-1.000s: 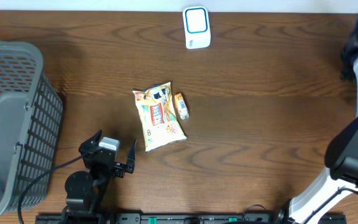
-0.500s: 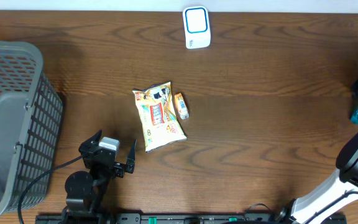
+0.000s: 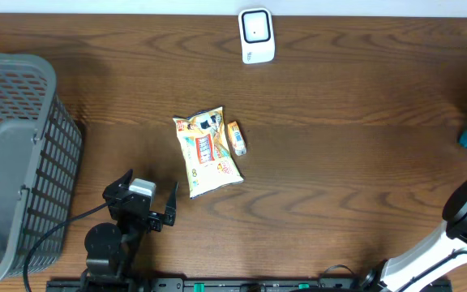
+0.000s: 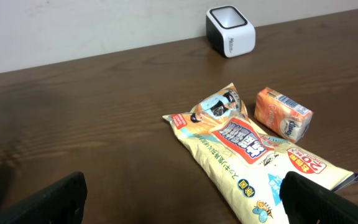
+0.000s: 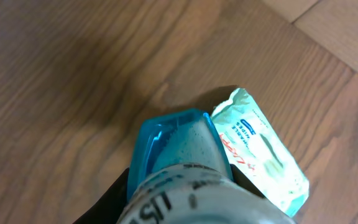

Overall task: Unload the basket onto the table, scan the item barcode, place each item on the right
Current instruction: 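Carry the bottle to the right table edge and release it, then move the right gripper over to the orange box, then grasp the orange box beside the yellow pack with the right gripper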

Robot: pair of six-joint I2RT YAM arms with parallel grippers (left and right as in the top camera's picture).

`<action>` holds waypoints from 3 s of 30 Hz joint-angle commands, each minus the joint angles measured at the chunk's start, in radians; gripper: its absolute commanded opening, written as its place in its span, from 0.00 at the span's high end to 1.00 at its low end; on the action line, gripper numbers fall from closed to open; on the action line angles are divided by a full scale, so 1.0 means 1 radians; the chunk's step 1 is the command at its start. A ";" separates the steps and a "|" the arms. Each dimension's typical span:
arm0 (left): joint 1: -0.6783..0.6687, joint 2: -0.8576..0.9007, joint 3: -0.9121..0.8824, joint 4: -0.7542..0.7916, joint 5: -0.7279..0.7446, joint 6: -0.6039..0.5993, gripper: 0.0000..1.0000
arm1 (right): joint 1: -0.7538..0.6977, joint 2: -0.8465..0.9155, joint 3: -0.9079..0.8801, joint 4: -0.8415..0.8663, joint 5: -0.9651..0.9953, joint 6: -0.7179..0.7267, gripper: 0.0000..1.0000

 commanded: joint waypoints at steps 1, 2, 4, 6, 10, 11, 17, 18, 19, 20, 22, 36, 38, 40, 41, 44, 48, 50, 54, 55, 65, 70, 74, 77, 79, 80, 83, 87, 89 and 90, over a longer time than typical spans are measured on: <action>-0.002 -0.002 -0.016 -0.021 0.013 -0.002 0.02 | -0.034 -0.008 0.001 0.007 0.019 0.000 0.58; -0.002 -0.002 -0.016 -0.021 0.013 -0.002 0.02 | -0.039 -0.010 0.002 0.001 0.019 0.000 0.52; -0.002 -0.002 -0.016 -0.021 0.013 -0.002 0.02 | -0.046 -0.019 0.002 -0.016 0.018 0.000 0.23; -0.002 -0.002 -0.016 -0.021 0.013 -0.002 0.02 | -0.048 -0.043 0.003 -0.031 0.000 0.000 0.01; -0.002 -0.002 -0.016 -0.021 0.013 -0.002 0.02 | -0.048 -0.122 0.003 -0.041 -0.076 0.001 0.01; -0.002 -0.002 -0.016 -0.021 0.013 -0.002 0.02 | -0.048 -0.157 0.003 -0.042 -0.114 0.001 0.01; -0.002 -0.002 -0.016 -0.021 0.013 -0.002 0.02 | -0.046 -0.375 0.003 -0.053 -0.444 0.077 0.01; -0.002 -0.002 -0.016 -0.021 0.013 -0.002 0.02 | -0.045 -0.409 0.003 -0.070 -0.526 0.113 0.01; -0.002 -0.002 -0.016 -0.021 0.013 -0.002 0.02 | -0.043 -0.440 0.003 -0.091 -0.616 0.150 0.01; -0.002 -0.002 -0.016 -0.021 0.013 -0.002 0.02 | -0.037 -0.462 0.003 -0.108 -0.687 0.177 0.01; -0.002 -0.002 -0.016 -0.021 0.013 -0.002 0.02 | 0.001 -0.502 0.003 -0.163 -0.846 0.236 0.01; -0.002 -0.002 -0.016 -0.021 0.013 -0.002 0.02 | 0.594 -0.390 0.000 -0.447 -0.780 0.202 0.01; -0.002 -0.002 -0.016 -0.021 0.013 -0.002 0.02 | 0.698 -0.344 -0.001 -0.436 -0.705 0.202 0.01; -0.002 -0.002 -0.016 -0.021 0.013 -0.002 0.02 | 0.784 -0.291 -0.001 -0.419 -0.673 0.202 0.01; -0.002 -0.002 -0.016 -0.021 0.013 -0.002 0.02 | 0.827 -0.258 -0.001 -0.405 -0.670 0.202 0.01; -0.002 -0.002 -0.016 -0.021 0.013 -0.002 0.02 | 0.939 -0.153 -0.001 -0.359 -0.671 0.202 0.01; -0.002 -0.002 -0.016 -0.021 0.013 -0.002 0.02 | 1.052 -0.011 -0.001 -0.266 -0.717 0.241 0.25; -0.002 -0.002 -0.016 -0.021 0.013 -0.002 0.02 | 1.086 0.042 -0.001 -0.207 -0.803 0.280 0.26; -0.002 -0.002 -0.016 -0.021 0.013 -0.002 0.02 | 1.114 0.068 0.000 -0.157 -0.894 0.285 0.34; -0.002 -0.002 -0.016 -0.021 0.013 -0.002 0.02 | 1.118 0.058 0.000 -0.164 -0.892 0.285 0.30; -0.002 -0.002 -0.016 -0.021 0.013 -0.002 0.02 | 1.126 -0.124 0.000 -0.338 -0.797 0.433 0.01; -0.002 -0.002 -0.016 -0.021 0.013 -0.002 0.02 | 1.128 -0.207 0.000 -0.411 -0.653 0.719 0.01; -0.002 -0.002 -0.016 -0.021 0.013 -0.002 0.02 | 1.128 -0.217 -0.001 -0.417 -0.637 0.872 0.01; -0.002 -0.002 -0.016 -0.021 0.013 -0.002 0.02 | 1.128 -0.209 -0.009 -0.419 -0.636 1.052 0.01; -0.002 -0.002 -0.016 -0.021 0.013 -0.002 0.02 | 1.130 -0.203 -0.026 -0.418 -0.636 1.241 0.01; -0.002 -0.002 -0.016 -0.021 0.013 -0.002 0.02 | 1.131 -0.200 -0.037 -0.418 -0.632 1.310 0.01; -0.002 -0.002 -0.016 -0.021 0.013 -0.002 0.02 | 1.136 -0.196 -0.086 -0.419 -0.600 1.468 0.01; -0.002 -0.002 -0.016 -0.021 0.013 -0.002 0.02 | 1.139 -0.196 -0.175 -0.402 -0.571 1.568 0.01; -0.002 -0.002 -0.016 -0.021 0.013 -0.002 0.02 | 1.139 -0.196 -0.229 -0.338 -0.570 1.595 0.04; -0.002 -0.002 -0.016 -0.021 0.013 -0.002 0.02 | 1.139 -0.196 -0.251 -0.299 -0.570 1.594 0.09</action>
